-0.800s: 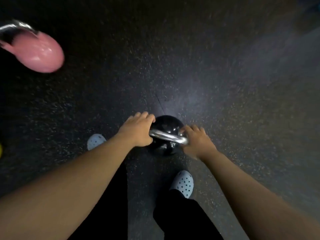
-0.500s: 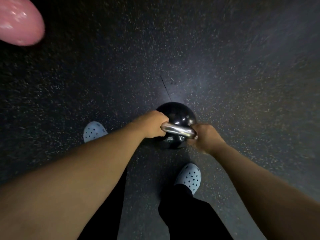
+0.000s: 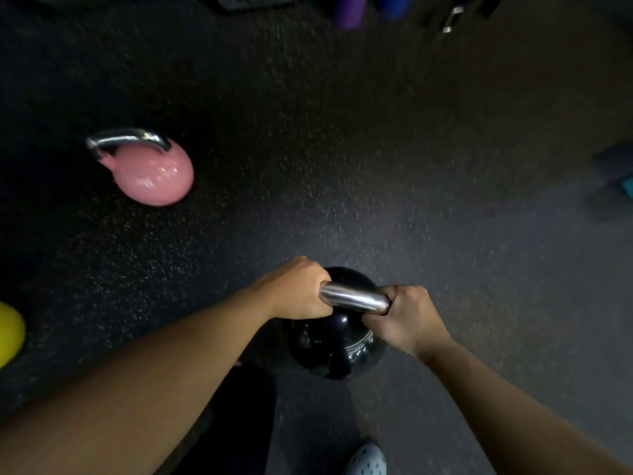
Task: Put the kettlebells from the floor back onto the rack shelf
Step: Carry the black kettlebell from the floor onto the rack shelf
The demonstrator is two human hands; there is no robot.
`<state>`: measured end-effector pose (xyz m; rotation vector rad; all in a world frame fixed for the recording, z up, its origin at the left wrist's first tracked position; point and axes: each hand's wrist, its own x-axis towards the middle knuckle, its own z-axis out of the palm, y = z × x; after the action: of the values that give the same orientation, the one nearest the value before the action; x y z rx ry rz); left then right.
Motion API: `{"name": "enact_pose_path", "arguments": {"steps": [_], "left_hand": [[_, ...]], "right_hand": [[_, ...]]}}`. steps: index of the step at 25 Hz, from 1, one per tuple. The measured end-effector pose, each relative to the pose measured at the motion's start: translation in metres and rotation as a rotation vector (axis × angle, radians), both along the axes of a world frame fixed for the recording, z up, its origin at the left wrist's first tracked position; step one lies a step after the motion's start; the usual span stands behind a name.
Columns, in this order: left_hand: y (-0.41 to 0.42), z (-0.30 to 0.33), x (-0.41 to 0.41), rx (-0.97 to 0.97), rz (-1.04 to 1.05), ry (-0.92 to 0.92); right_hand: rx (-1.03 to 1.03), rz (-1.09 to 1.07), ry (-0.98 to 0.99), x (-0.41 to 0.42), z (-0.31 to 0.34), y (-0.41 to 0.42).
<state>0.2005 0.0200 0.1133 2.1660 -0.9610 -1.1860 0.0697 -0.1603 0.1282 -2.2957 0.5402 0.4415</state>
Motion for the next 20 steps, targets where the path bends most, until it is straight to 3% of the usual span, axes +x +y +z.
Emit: {"name": "enact_pose_path", "arguments": {"steps": [9, 20], "left_hand": [[0.050, 0.132, 0.273, -0.109, 0.182, -0.316], [0.112, 0.205, 0.590, -0.015, 0.409, -0.593]], "right_hand": [[-0.124, 0.163, -0.306, 0.304, 0.122, 0.032], [-0.174, 0.382, -0.559, 0.672, 0.181, 0.078]]}}
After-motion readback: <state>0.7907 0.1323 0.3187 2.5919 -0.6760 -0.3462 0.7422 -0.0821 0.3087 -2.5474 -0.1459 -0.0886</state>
